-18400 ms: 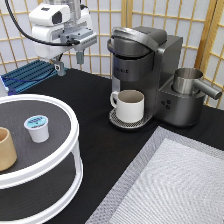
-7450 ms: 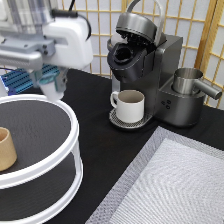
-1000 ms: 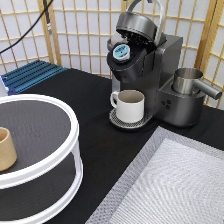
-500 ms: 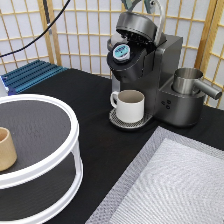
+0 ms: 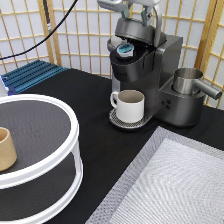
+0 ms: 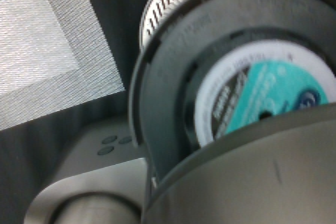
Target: Make coffee
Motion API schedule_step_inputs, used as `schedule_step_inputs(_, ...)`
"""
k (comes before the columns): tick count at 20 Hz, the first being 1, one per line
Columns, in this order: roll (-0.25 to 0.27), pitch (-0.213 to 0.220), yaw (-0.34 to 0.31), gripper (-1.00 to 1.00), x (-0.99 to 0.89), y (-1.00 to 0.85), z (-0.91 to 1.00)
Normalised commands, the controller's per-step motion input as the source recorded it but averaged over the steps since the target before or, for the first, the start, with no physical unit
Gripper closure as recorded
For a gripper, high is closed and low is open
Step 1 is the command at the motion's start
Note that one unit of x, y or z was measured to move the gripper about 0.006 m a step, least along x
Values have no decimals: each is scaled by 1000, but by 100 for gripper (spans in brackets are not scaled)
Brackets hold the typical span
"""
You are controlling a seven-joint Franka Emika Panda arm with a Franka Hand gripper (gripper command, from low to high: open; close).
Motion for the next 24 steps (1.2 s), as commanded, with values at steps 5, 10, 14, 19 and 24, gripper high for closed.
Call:
schedule_step_inputs(5, 0, 0, 159, -100, -24, -425, -62)
schedule_step_inputs(10, 0, 0, 158, -100, 16, -371, -178)
schedule_step_inputs(14, 5, 0, 118, -100, 19, -364, -31)
schedule_step_inputs(19, 6, 0, 36, -100, -69, -547, 82)
schedule_step_inputs(24, -3, 0, -20, -100, -322, -26, 870)
